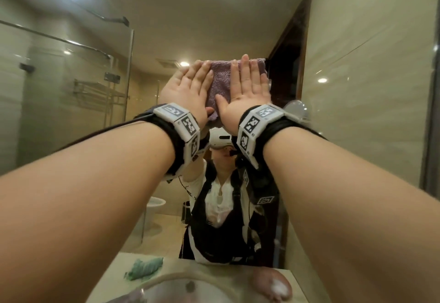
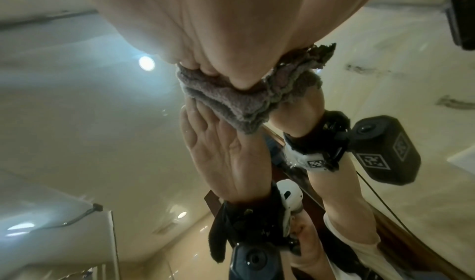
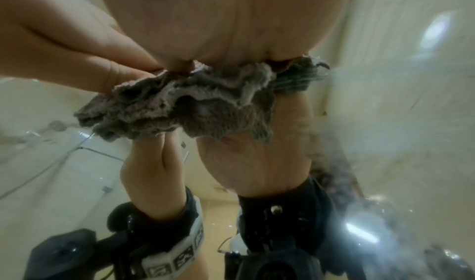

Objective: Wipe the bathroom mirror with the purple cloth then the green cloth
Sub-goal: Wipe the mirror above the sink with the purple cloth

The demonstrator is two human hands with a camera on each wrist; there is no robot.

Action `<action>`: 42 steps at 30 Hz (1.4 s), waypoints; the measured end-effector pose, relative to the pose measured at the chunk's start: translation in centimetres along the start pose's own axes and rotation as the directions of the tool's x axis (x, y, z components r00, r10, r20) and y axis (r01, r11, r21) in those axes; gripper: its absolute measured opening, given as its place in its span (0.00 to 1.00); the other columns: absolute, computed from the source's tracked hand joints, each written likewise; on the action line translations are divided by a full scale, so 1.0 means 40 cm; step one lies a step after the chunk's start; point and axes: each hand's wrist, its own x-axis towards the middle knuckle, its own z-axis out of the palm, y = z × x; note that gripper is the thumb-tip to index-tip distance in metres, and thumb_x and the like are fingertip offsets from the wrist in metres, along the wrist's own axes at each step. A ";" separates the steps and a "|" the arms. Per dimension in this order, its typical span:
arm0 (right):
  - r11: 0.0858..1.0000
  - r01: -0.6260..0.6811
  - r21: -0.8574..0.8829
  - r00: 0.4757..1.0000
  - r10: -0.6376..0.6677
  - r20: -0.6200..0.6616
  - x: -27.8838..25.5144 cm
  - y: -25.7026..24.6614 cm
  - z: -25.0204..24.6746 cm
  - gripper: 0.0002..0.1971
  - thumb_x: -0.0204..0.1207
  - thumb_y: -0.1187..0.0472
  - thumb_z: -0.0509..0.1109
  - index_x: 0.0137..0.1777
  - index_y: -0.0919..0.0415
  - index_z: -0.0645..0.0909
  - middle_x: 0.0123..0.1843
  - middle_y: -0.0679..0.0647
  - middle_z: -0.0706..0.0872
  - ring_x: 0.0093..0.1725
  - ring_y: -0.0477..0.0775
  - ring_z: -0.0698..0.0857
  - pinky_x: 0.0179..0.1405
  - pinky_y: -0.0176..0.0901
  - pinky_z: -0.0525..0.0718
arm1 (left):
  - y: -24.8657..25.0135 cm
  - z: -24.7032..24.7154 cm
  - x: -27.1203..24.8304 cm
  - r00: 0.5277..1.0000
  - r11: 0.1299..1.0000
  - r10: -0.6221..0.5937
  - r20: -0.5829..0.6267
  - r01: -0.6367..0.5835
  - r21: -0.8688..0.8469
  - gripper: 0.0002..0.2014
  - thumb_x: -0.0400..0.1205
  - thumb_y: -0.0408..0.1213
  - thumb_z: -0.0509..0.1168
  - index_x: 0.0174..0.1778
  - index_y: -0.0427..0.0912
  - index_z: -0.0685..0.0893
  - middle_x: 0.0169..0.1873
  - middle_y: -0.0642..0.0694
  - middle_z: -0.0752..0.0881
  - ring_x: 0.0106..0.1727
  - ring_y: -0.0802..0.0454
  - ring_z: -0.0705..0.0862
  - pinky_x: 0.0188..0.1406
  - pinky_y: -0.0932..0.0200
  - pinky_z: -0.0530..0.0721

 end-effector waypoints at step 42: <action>0.999 0.028 -0.035 0.998 -0.030 -0.063 0.044 -0.009 -0.001 0.35 0.82 0.48 0.48 0.82 0.55 0.33 0.83 0.53 0.30 0.81 0.54 0.30 0.78 0.53 0.29 | -0.026 0.014 0.026 1.000 0.993 -0.003 -0.016 0.001 -0.121 0.36 0.87 0.55 0.40 0.80 0.36 0.31 0.80 0.41 0.31 0.81 0.47 0.33 0.78 0.52 0.33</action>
